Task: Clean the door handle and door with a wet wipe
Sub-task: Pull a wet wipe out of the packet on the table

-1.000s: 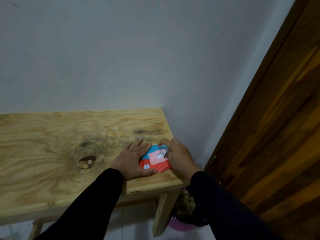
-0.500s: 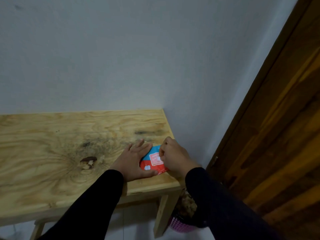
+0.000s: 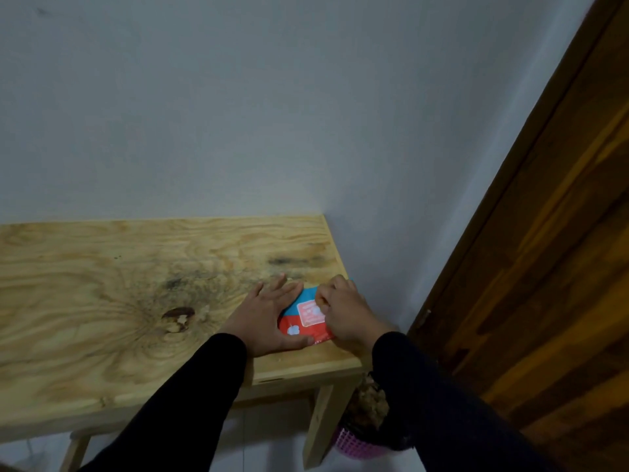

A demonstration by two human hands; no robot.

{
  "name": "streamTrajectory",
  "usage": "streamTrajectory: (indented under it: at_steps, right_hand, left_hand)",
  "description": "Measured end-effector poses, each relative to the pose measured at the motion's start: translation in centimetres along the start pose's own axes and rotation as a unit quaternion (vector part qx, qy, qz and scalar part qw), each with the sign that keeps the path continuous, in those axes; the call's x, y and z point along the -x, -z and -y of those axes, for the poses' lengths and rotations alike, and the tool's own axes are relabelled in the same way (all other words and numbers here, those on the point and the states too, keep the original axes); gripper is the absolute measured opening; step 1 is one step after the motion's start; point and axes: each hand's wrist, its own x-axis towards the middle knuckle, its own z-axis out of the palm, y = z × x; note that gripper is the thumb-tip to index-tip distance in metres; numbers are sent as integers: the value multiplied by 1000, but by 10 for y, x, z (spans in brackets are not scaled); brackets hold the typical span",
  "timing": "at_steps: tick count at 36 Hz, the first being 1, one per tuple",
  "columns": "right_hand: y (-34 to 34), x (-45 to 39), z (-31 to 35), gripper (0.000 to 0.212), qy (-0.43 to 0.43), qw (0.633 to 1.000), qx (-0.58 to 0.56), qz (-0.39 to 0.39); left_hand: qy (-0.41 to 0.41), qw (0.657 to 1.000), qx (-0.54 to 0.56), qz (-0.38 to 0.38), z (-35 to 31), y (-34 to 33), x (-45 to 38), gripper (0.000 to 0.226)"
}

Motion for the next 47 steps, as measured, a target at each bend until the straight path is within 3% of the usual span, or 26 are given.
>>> streamTrajectory:
  at_steps: [10, 17, 22, 30, 37, 41, 47]
  right_hand:
    - [0, -2, -3, 19, -50, 991, -123, 7]
    - [7, 1, -7, 22, -37, 983, -175, 40]
    - [11, 2, -6, 27, -46, 974, -221, 16]
    - [13, 0, -2, 11, -42, 992, -116, 20]
    - [12, 2, -2, 14, -48, 987, -147, -38]
    - [12, 1, -4, 13, -48, 986, -153, -41]
    - [12, 1, -5, 16, -18, 995, -97, -23]
  left_hand:
    - [-3, 1000, 6, -2, -2, 2, 2, 119]
    - [1, 1000, -1, -1, 0, 0, 0, 125]
    - [11, 1000, 1, 11, -1, 1, 0, 119]
    - [3, 1000, -10, -2, 0, -2, 0, 120]
    - [43, 994, 81, -66, -7, -3, -4, 114]
    - [59, 990, 67, -113, -16, -5, -7, 113]
    - [64, 986, 28, -150, -18, -11, -13, 86]
